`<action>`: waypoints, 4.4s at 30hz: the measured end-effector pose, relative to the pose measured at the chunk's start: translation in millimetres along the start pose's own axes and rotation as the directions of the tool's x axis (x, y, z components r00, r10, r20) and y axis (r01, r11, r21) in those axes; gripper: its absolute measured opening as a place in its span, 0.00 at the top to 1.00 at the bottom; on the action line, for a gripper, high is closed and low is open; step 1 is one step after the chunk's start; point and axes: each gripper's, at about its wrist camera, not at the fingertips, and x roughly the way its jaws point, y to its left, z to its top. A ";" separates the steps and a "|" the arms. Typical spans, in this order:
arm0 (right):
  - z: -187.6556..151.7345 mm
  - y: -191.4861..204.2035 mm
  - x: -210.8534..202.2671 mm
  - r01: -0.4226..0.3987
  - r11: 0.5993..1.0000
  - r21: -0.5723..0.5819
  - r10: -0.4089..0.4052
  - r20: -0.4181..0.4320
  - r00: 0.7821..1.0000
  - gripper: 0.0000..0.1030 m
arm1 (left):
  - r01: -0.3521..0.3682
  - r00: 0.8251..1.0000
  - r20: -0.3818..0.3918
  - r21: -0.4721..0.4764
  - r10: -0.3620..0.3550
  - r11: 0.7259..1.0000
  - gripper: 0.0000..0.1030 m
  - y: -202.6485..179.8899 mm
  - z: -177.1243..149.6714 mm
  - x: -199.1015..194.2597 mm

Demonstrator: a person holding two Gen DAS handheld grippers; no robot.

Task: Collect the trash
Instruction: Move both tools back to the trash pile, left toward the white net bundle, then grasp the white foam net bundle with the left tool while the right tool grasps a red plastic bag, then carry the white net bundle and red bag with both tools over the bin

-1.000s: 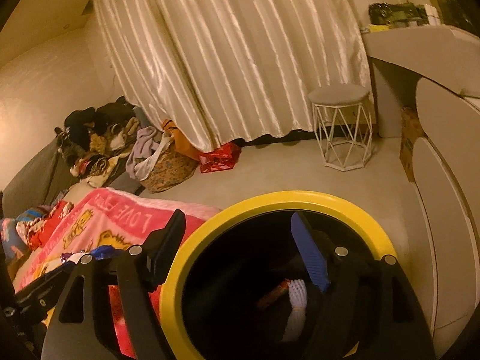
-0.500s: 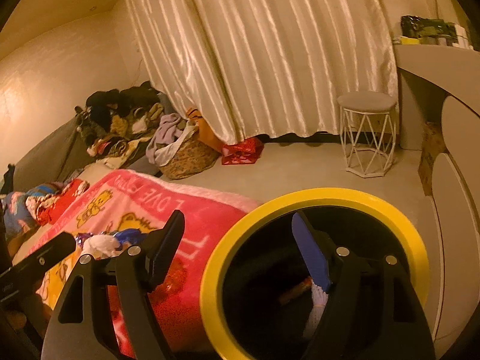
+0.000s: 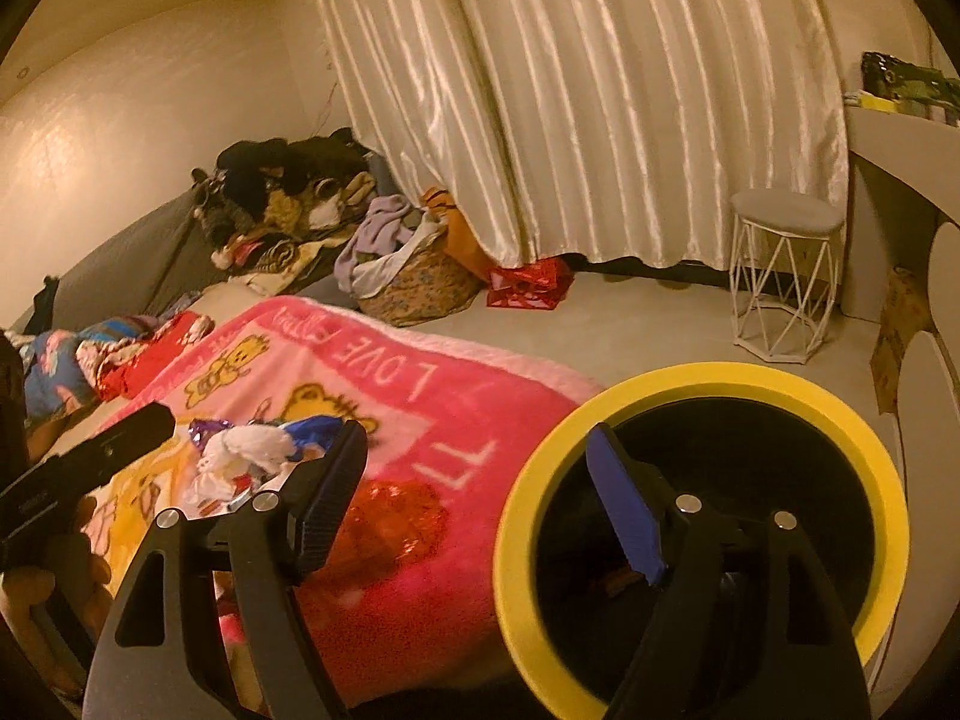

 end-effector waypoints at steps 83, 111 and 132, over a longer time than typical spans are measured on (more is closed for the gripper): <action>5.1 38.4 3.0 -0.114 0.993 -0.042 0.109 -0.094 0.990 0.89 | 0.072 0.994 -0.094 0.182 -0.055 0.981 0.90 7.1 11.4 -13.2; 14.4 -31.8 -42.0 -0.007 0.998 0.069 0.006 0.025 1.000 0.89 | 0.134 0.987 -0.120 0.263 -0.105 0.955 0.90 -56.3 3.4 -6.6; 9.3 -88.5 -57.6 0.124 0.982 0.142 -0.133 0.053 0.990 0.90 | 0.177 0.975 -0.184 0.331 -0.121 0.927 0.90 -100.1 -12.6 18.0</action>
